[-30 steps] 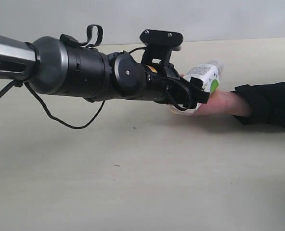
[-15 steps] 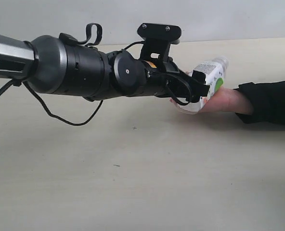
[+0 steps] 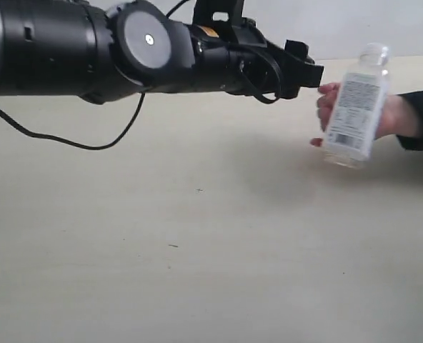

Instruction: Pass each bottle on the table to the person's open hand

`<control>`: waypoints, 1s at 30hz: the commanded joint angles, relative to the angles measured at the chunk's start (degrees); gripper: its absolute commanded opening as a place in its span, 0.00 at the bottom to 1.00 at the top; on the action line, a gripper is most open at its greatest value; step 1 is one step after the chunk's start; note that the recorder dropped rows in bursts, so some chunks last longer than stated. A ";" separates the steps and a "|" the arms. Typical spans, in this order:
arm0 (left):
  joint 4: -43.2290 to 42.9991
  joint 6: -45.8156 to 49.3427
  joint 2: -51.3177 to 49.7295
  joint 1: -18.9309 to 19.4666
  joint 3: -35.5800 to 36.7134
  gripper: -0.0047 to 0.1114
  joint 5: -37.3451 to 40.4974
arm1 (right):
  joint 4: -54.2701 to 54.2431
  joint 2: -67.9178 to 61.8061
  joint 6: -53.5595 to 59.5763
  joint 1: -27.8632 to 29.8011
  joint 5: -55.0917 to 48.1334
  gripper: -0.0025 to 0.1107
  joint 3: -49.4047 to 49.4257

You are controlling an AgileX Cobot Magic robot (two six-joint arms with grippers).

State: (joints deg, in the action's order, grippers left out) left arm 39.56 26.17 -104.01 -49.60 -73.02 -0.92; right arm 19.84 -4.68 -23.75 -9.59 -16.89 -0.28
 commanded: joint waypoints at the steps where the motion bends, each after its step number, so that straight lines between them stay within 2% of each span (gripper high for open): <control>1: -0.55 7.24 5.05 0.03 -0.39 0.35 8.07 | 0.14 -0.22 0.11 0.29 0.72 0.02 0.28; 4: -0.55 11.33 8.15 0.03 1.17 0.05 13.90 | 0.14 -0.22 0.11 0.29 0.72 0.02 0.28; 7: -0.55 14.31 12.21 0.03 5.04 0.04 14.13 | 0.14 -0.22 0.11 0.29 0.72 0.02 0.28; 12: 0.79 13.70 21.88 2.44 15.10 0.04 4.11 | 0.14 -0.22 0.11 0.29 0.72 0.02 0.28; 16: 1.65 14.02 28.58 5.95 21.35 0.04 5.61 | 0.14 -0.22 0.11 0.29 0.72 0.02 0.28; 30: 1.65 14.02 31.39 6.85 22.83 0.04 6.01 | 0.14 -0.22 0.11 0.29 0.72 0.02 0.28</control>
State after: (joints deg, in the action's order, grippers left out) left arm 40.55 39.99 -73.02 -42.93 -50.48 5.39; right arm 19.84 -4.68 -23.75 -9.59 -16.89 -0.28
